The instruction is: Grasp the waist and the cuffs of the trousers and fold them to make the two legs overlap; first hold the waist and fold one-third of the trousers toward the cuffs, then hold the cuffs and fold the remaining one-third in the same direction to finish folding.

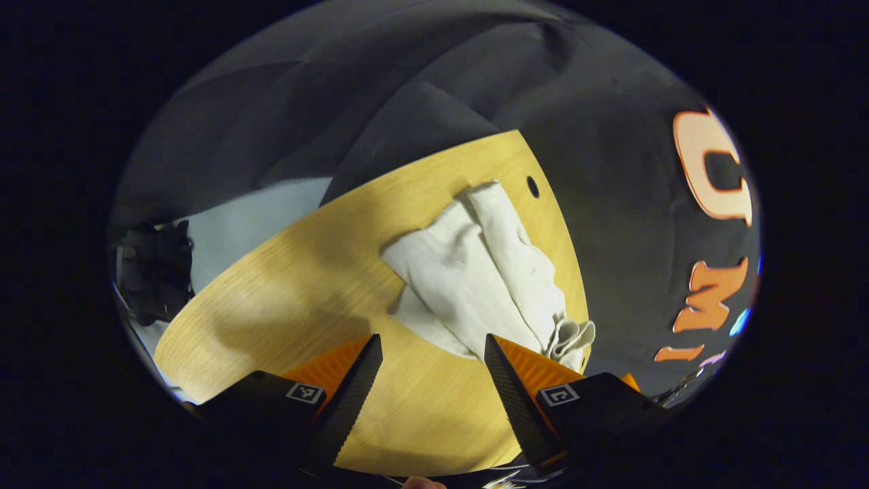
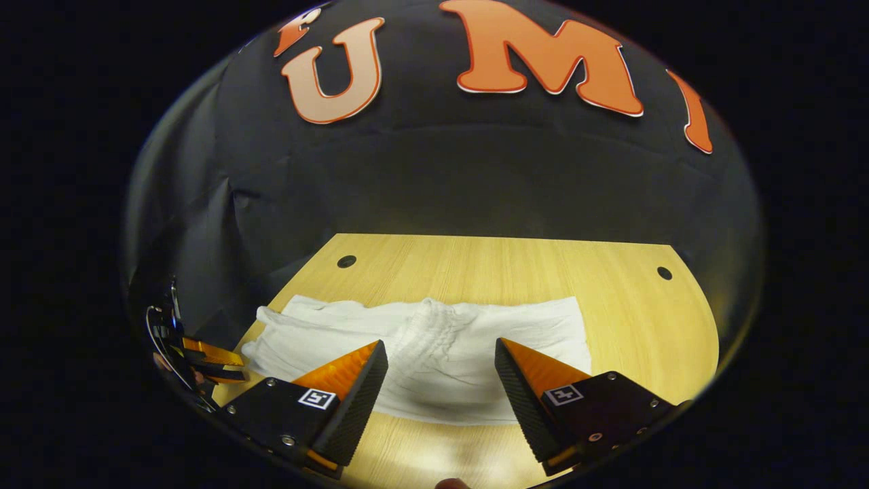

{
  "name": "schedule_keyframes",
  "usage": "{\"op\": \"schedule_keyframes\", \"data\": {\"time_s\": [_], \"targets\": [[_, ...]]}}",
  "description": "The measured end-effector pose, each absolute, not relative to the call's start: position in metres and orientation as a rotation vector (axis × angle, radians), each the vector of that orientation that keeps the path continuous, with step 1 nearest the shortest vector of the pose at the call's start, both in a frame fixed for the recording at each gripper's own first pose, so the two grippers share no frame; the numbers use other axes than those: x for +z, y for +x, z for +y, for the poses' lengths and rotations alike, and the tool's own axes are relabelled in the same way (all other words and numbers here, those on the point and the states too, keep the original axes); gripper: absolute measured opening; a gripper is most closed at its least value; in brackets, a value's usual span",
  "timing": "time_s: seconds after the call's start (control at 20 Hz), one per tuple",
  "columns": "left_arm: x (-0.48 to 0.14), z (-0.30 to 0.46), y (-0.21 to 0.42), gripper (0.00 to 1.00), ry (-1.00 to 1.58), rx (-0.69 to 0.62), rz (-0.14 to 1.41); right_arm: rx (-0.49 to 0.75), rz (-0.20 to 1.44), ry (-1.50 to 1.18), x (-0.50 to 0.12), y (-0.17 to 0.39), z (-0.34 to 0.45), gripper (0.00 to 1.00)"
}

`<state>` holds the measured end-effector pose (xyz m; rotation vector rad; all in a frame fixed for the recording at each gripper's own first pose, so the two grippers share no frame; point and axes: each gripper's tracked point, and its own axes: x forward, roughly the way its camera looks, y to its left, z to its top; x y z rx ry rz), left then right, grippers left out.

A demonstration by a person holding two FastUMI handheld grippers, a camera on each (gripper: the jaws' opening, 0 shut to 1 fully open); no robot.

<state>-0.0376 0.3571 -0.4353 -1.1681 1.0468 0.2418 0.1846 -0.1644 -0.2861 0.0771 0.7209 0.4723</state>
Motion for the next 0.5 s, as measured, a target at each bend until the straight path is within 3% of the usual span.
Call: {"op": "schedule_keyframes", "data": {"time_s": [0.5], "targets": [[-0.443,0.363,-0.006,0.92,-1.308,0.204,0.887,0.358,0.67,0.122,-0.253,0.196,-0.227,0.96]]}}
